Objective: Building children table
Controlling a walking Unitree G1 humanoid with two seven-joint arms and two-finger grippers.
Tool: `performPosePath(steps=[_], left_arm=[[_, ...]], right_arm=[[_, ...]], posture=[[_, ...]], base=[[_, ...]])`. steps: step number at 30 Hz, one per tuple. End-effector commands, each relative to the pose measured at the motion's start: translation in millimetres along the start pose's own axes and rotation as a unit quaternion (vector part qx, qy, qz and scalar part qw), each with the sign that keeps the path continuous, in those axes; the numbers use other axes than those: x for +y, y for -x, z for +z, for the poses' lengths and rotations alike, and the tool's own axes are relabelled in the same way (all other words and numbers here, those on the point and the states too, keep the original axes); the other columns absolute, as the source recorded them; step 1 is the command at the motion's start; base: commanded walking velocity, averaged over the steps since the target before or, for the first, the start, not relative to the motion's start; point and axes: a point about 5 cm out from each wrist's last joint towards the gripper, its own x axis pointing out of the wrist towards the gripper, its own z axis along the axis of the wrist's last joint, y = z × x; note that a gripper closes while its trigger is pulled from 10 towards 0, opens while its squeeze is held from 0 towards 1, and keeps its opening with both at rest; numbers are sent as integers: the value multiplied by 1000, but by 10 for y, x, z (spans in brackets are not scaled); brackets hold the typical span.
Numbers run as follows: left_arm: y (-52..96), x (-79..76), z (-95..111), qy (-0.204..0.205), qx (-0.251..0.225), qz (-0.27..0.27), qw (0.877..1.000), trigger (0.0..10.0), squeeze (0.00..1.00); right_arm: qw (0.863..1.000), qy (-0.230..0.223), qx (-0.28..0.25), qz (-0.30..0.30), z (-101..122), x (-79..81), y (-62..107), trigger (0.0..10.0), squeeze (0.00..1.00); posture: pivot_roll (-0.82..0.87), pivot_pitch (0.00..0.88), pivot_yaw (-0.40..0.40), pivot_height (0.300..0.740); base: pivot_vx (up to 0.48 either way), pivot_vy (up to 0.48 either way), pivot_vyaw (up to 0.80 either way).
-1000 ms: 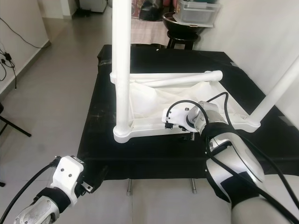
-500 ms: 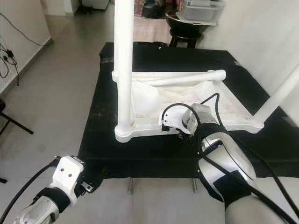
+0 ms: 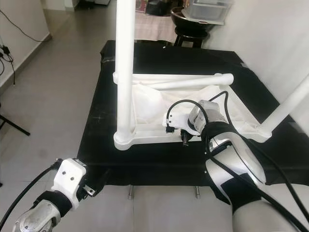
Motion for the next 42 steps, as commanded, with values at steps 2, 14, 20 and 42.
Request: performPosePath(steps=[2,14,20,42], left_arm=[[-12,-54,-42,6,6,-6,1000,10000,0],[-8,-59,-43,-1,7,-9,1000,10000,0],[-4,-57,-41,-2,7,-6,1000,10000,0],[-36,-65,-30,2,1,-1,1000,10000,0]], right_arm=[[989,-38,-96,104,234,203,-152,0,0],[922,-267,-279,-23,1046,187,-231,0,0],[903,-288,-300,-105,1163,130,-205,0,0],[907,-132,-399,-23,1141,87,131,10000,1000]], posture=[[-204,52,-126,740],[-204,41,-111,740],[-198,45,-111,740],[-211,46,-124,740]], base=[[0,0,0],[0,0,0],[0,0,0],[0,0,0]])
